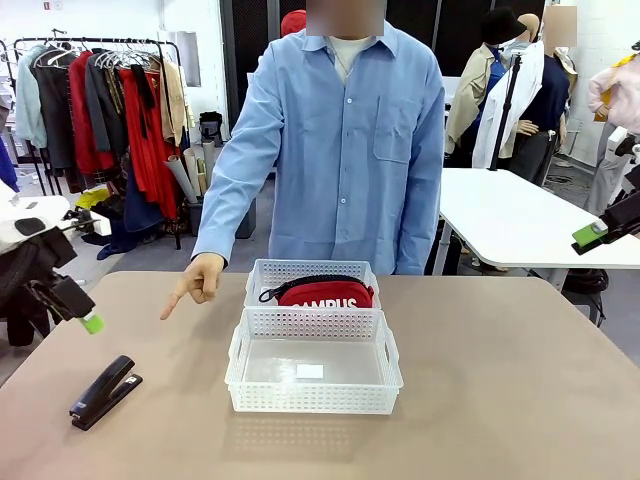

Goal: Distribute items into two baskets.
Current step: Pick up the Stapler that the person points to.

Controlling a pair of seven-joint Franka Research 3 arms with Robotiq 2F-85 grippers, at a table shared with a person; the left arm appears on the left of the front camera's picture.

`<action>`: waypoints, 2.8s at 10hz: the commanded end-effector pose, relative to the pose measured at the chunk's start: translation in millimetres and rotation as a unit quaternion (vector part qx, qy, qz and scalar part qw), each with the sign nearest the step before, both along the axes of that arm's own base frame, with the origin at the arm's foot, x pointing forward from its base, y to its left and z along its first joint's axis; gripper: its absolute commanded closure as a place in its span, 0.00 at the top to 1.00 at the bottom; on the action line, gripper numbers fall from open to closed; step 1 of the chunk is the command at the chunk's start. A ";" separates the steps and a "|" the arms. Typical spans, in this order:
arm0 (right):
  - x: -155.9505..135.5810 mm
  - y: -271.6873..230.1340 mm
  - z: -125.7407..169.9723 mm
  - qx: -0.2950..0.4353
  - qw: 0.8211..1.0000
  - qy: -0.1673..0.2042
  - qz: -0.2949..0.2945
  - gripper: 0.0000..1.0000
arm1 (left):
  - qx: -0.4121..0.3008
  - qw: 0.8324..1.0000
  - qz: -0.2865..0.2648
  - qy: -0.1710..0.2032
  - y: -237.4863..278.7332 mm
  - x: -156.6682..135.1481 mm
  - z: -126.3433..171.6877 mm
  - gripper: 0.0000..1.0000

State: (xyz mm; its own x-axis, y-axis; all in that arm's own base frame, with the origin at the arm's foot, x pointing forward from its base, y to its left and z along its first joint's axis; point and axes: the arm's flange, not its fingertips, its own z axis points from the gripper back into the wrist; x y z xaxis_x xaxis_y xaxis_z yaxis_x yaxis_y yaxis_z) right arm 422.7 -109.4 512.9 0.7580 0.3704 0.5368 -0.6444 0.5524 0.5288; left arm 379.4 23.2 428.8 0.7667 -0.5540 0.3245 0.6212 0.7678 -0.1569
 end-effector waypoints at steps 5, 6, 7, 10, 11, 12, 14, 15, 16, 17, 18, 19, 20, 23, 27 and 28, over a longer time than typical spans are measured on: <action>4.0 0.2 4.7 -0.001 1.000 0.000 0.004 1.00 | 0.024 1.000 -0.009 0.009 -15.7 0.4 -36.9 1.00; 4.0 0.2 4.7 -0.001 1.000 0.000 0.004 1.00 | 0.024 1.000 -0.010 0.017 -17.2 2.3 -42.6 1.00; 4.0 0.2 4.7 -0.001 1.000 0.000 0.004 1.00 | 0.027 0.999 -0.009 0.016 -18.9 4.7 -48.0 1.00; 4.0 0.2 4.7 -0.001 1.000 0.000 0.004 1.00 | 0.037 0.999 -0.001 0.025 -20.9 9.5 -69.3 1.00; 4.0 0.2 4.7 -0.001 1.000 0.000 0.004 1.00 | 0.035 0.999 -0.002 0.024 -22.3 10.0 -74.0 1.00; 4.0 0.2 4.7 -0.001 1.000 0.000 0.004 1.00 | 0.033 0.999 -0.006 0.029 -24.6 10.4 -80.9 1.00; 4.0 0.2 4.7 -0.001 1.000 0.000 0.004 1.00 | 0.035 0.999 -0.008 0.041 -27.1 9.8 -91.0 1.00; 4.0 0.2 4.7 -0.001 1.000 0.000 0.004 1.00 | 0.036 0.998 -0.010 0.048 -28.5 9.0 -97.1 1.00; 4.0 0.2 4.7 -0.001 1.000 0.000 0.004 1.00 | 0.039 0.998 -0.010 0.052 -29.3 8.6 -101.2 1.00; 4.0 0.2 4.7 -0.001 1.000 0.000 0.004 1.00 | 0.039 0.998 -0.012 0.057 -30.2 7.7 -104.9 1.00; 4.0 0.2 4.7 -0.001 1.000 0.000 0.004 1.00 | 0.036 0.997 -0.011 0.064 -30.5 7.5 -109.4 1.00; 4.0 0.2 4.7 -0.001 1.000 0.000 0.004 1.00 | 0.035 0.997 -0.013 0.070 -32.0 6.7 -114.8 1.00; 4.0 0.2 4.7 -0.001 1.000 0.000 0.004 1.00 | 0.041 0.997 -0.013 0.072 -33.4 6.4 -119.2 1.00; 4.0 0.2 4.7 -0.001 1.000 0.000 0.004 1.00 | 0.049 0.996 -0.014 0.077 -35.3 5.4 -128.1 1.00; 4.0 0.2 4.7 -0.001 1.000 0.000 0.004 1.00 | 0.065 0.994 -0.007 0.086 -34.7 5.9 -130.7 0.86; 4.0 0.2 4.7 -0.001 1.000 0.000 0.004 1.00 | 0.068 0.993 -0.009 0.093 -35.8 5.2 -133.3 0.76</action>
